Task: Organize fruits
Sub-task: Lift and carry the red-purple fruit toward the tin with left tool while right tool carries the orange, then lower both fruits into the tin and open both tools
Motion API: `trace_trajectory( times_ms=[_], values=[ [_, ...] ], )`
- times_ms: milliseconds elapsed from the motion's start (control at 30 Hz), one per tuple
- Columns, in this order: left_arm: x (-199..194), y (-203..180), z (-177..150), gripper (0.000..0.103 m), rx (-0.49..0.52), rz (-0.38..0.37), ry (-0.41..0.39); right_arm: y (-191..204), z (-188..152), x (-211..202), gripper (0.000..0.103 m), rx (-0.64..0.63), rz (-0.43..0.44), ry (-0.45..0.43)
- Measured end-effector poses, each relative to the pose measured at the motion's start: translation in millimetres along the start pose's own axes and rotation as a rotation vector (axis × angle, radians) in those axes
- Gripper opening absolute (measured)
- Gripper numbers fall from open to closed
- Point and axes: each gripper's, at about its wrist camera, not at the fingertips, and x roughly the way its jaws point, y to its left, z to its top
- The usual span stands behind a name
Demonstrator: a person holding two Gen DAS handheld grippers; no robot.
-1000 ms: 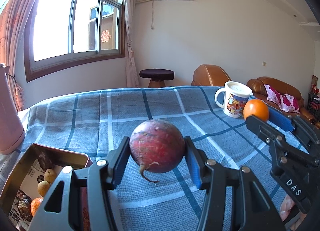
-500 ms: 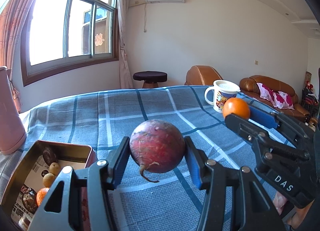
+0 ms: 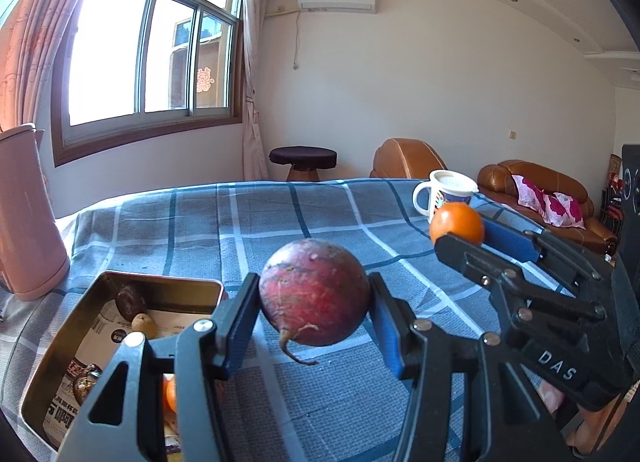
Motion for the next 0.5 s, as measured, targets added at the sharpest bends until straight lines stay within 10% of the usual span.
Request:
trace_trajectory(
  times_ms=[500],
  values=[
    [-17.8,42.6,0.7,0.055,-0.035,0.082,0.000,27.6,18.0,11.2,0.042,-0.002,0.081,0.002]
  ],
)
